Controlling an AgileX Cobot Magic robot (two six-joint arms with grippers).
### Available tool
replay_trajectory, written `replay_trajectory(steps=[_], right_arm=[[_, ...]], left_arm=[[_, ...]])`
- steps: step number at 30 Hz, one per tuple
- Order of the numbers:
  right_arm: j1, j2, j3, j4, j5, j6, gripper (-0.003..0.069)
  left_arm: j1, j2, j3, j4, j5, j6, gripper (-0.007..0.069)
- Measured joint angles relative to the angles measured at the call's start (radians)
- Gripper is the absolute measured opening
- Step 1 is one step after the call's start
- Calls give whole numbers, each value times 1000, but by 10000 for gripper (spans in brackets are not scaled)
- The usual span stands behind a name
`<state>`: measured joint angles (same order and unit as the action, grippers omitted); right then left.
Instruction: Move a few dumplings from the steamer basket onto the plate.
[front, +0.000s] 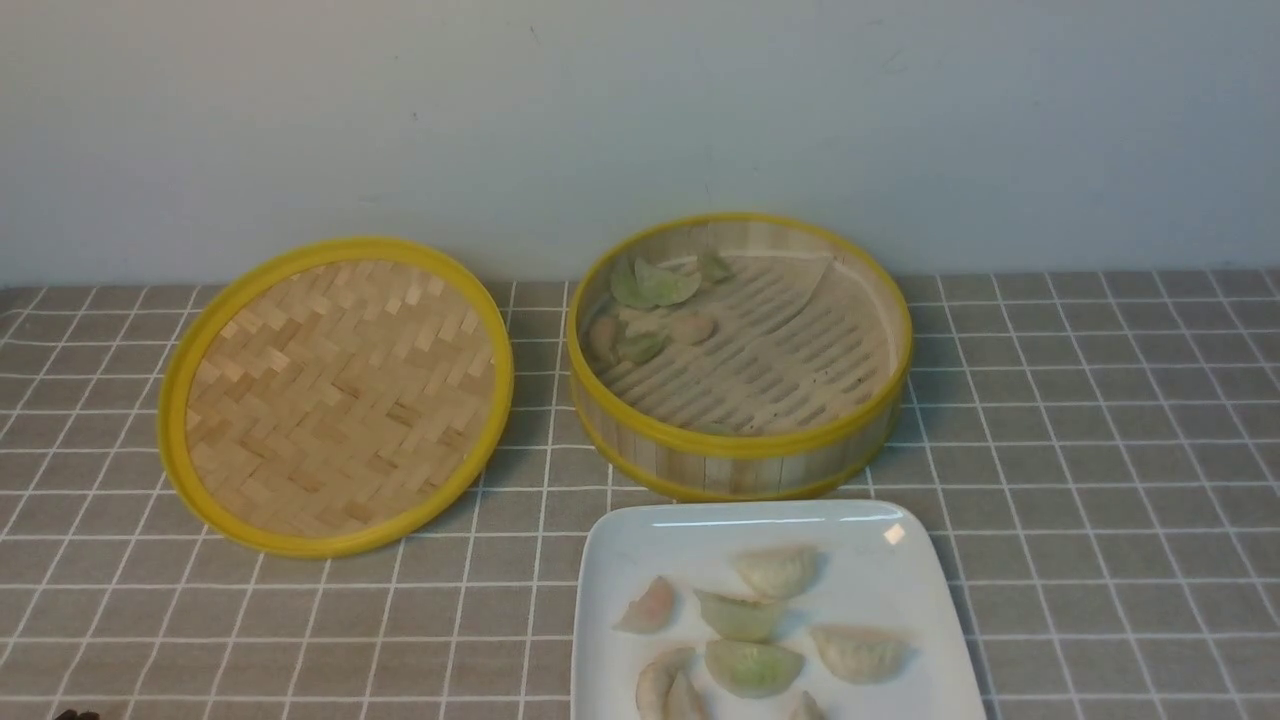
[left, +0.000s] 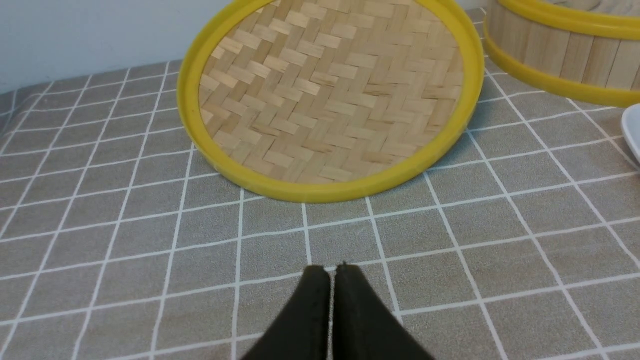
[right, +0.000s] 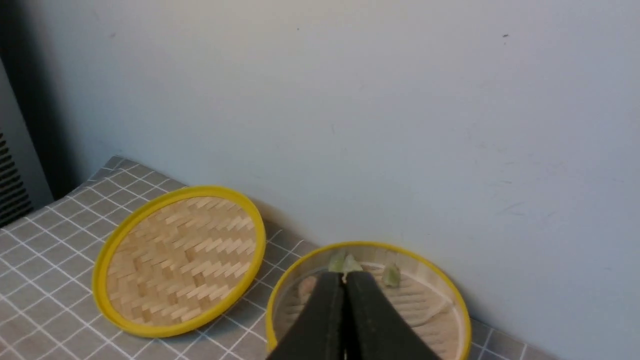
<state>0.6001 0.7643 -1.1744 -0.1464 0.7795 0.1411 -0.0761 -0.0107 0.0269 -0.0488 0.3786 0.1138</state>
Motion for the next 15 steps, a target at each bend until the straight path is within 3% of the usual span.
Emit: replay_trajectory(steps=[5, 10, 15], right_arm=[[-133, -82, 139, -19, -140, 0, -15], [-374, -302, 499, -27, -355, 3, -15], [-509, -519, 829, -29, -448, 4, -15]], left_arm=[[0, 0, 0, 0, 0, 0, -5], [0, 0, 0, 0, 0, 0, -5], [0, 0, 0, 0, 0, 0, -5]])
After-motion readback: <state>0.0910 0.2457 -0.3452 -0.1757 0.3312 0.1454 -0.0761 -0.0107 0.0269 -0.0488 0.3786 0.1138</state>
